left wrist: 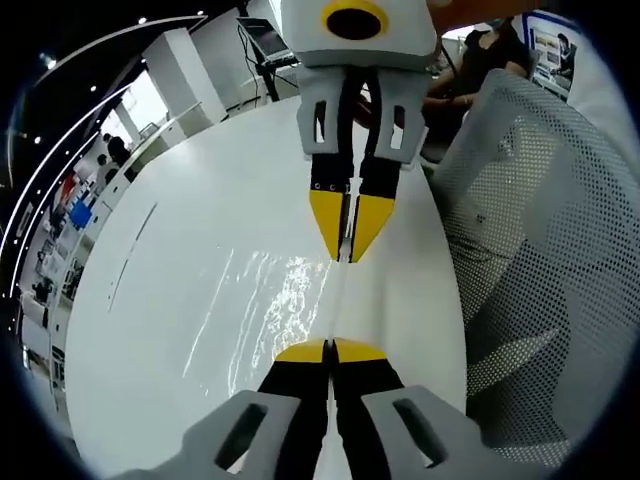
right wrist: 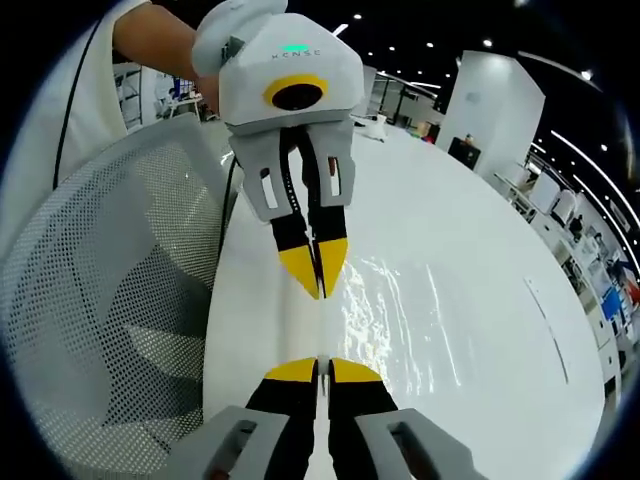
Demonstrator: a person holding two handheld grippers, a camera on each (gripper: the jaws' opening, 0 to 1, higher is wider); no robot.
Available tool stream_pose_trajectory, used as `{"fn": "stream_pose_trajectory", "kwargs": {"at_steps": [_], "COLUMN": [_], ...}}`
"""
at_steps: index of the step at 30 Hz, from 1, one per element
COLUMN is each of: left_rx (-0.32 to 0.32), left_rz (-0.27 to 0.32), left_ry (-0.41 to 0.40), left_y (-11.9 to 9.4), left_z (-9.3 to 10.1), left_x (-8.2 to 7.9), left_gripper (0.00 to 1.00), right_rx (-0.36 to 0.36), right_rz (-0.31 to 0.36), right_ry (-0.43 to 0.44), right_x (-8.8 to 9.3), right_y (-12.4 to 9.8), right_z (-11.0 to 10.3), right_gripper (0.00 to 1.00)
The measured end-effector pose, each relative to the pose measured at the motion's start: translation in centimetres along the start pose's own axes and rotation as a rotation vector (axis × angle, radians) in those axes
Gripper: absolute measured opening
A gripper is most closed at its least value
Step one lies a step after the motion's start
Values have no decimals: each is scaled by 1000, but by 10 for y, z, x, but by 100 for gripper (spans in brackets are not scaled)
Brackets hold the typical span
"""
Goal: Open the resealable bag by pulling the two sides of the seal apart until the entire bag opening is separated and visibly accessible.
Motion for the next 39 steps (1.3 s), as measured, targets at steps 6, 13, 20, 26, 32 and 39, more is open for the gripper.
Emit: {"fn": "stream_pose_trajectory", "kwargs": {"at_steps": [6, 13, 20, 26, 32, 39], "left_rx": [1, -16, -22, -17, -13, -15], "left_rz": [2, 15, 17, 16, 16, 17], "left_ry": [7, 7, 14, 35, 62, 79], "left_y": [0, -1, -2, 1, 2, 0], "left_z": [1, -1, -1, 3, 5, 5], "left_x": [-2, -2, 1, 1, -2, -2], "left_gripper": [0, 0, 0, 0, 0, 0], "right_rx": [6, 25, -28, -32, -28, -49], "right_rz": [-2, -11, -12, 27, 23, -13], "right_ry": [6, 31, 123, 151, 107, 77], "right_x": [3, 2, -4, -16, -26, -26], "right_y": [-3, -3, -1, -2, -2, 8], "right_z": [1, 3, 0, 3, 8, 10], "right_gripper": [0, 0, 0, 7, 6, 6]}}
Point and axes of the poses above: the point that each gripper's makers call its tool centre point, and the gripper's own axes: y roughly forward along the fingers, z roughly to its right, x roughly out of its underside, the point moved 6 cm from there along -y, roughly backward along the fingers, and after that the axes turned 6 degrees about x, right-handed, at the moved point
